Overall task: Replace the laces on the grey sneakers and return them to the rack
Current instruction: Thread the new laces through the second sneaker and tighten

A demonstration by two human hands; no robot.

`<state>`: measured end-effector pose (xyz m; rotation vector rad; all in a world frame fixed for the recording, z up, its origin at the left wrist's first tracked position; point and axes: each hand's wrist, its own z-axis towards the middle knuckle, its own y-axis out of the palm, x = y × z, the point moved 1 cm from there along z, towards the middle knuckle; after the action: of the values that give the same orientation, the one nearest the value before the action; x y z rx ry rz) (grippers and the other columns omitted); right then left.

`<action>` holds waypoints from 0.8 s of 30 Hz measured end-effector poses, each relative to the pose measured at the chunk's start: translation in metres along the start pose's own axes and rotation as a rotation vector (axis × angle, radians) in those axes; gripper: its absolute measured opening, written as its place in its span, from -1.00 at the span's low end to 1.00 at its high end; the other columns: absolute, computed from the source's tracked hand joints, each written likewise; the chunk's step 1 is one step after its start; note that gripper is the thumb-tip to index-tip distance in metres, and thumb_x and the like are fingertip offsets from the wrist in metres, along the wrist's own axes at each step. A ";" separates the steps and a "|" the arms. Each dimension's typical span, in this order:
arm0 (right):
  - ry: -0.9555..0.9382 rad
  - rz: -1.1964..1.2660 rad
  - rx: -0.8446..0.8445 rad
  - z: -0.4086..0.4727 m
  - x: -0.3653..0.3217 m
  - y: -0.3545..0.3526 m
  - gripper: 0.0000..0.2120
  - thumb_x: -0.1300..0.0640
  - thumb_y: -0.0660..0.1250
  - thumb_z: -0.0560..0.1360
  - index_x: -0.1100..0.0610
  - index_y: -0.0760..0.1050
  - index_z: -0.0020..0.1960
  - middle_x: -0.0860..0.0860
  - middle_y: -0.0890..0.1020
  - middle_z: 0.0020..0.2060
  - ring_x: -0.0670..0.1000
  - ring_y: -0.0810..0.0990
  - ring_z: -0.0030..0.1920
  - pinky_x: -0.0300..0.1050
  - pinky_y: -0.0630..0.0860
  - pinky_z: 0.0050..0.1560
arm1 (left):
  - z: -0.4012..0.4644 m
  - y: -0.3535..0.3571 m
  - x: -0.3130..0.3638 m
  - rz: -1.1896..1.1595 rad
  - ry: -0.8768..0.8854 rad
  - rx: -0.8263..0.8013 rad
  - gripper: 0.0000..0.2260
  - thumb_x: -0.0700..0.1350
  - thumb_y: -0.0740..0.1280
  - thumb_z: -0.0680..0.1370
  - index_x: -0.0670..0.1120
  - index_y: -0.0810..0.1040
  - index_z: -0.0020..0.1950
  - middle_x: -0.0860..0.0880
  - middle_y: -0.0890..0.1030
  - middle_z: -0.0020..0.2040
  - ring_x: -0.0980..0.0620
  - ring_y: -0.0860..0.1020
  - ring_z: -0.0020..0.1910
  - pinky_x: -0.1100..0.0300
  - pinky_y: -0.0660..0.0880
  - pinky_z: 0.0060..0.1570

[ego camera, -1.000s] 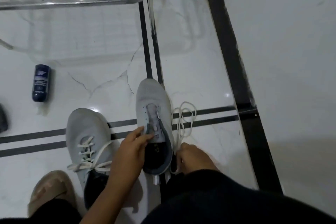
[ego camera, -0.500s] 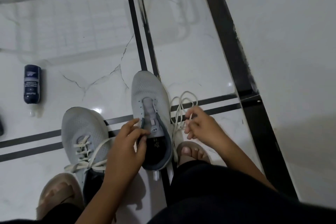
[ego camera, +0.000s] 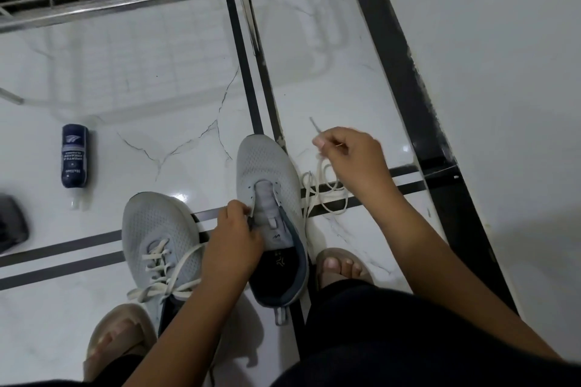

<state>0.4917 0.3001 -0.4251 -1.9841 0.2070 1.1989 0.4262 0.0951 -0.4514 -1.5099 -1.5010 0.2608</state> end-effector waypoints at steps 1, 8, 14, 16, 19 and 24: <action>0.041 0.089 -0.060 -0.003 -0.001 0.008 -0.83 0.12 0.29 0.58 0.11 0.63 0.08 -0.08 0.62 -0.18 -0.20 0.56 -0.32 -0.43 0.46 -0.28 | -0.003 0.000 -0.001 0.005 -0.030 -0.015 -0.77 -0.15 0.26 0.53 -0.06 0.34 0.17 -0.02 0.39 0.07 -0.05 0.46 -0.09 0.10 0.39 -0.16; 0.053 0.038 -0.210 -0.018 0.012 0.069 -0.87 0.14 0.37 0.53 0.12 0.67 0.02 -0.04 0.65 -0.15 -0.08 0.59 -0.14 -0.22 0.51 -0.01 | 0.017 0.000 0.007 0.041 -0.075 0.139 -0.73 0.11 0.32 0.51 -0.06 0.42 0.02 0.01 0.45 -0.02 0.00 0.47 -0.10 0.14 0.37 -0.20; -0.015 -0.079 -0.227 -0.027 0.019 0.090 -0.94 0.14 0.44 0.46 0.13 0.64 -0.12 -0.05 0.55 -0.19 -0.22 0.44 -0.29 -0.30 0.39 -0.16 | 0.024 -0.006 0.007 0.062 -0.048 0.203 -0.84 0.00 0.29 0.55 -0.06 0.60 -0.05 0.01 0.63 -0.15 0.09 0.47 -0.24 0.20 0.35 -0.23; -0.030 -0.115 -0.208 -0.031 0.022 0.092 -0.94 0.16 0.42 0.47 0.16 0.63 -0.11 0.00 0.55 -0.15 -0.15 0.46 -0.24 -0.30 0.37 -0.17 | 0.023 -0.007 0.005 0.017 -0.025 0.219 -0.85 -0.03 0.30 0.55 -0.07 0.63 -0.07 0.01 0.65 -0.16 0.11 0.48 -0.26 0.22 0.35 -0.23; -0.041 -0.119 -0.165 -0.035 0.024 0.096 -0.94 0.18 0.40 0.49 0.17 0.61 -0.12 0.01 0.54 -0.14 -0.08 0.50 -0.16 -0.26 0.38 -0.16 | 0.020 -0.006 0.003 -0.001 -0.011 0.228 -0.85 -0.04 0.31 0.55 -0.05 0.65 -0.09 0.03 0.66 -0.18 0.13 0.48 -0.28 0.24 0.32 -0.26; 0.025 -0.006 -0.102 -0.039 0.030 0.105 -0.95 0.18 0.43 0.46 0.16 0.63 -0.15 0.01 0.55 -0.16 -0.01 0.54 -0.13 -0.08 0.53 -0.05 | 0.019 -0.004 0.003 -0.023 0.017 0.225 -0.85 -0.02 0.32 0.55 -0.03 0.67 -0.07 0.05 0.67 -0.18 0.16 0.47 -0.28 0.36 0.26 -0.35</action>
<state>0.4815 0.2094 -0.4972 -2.0870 0.1554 1.2026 0.4104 0.1055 -0.4568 -1.3118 -1.4235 0.3889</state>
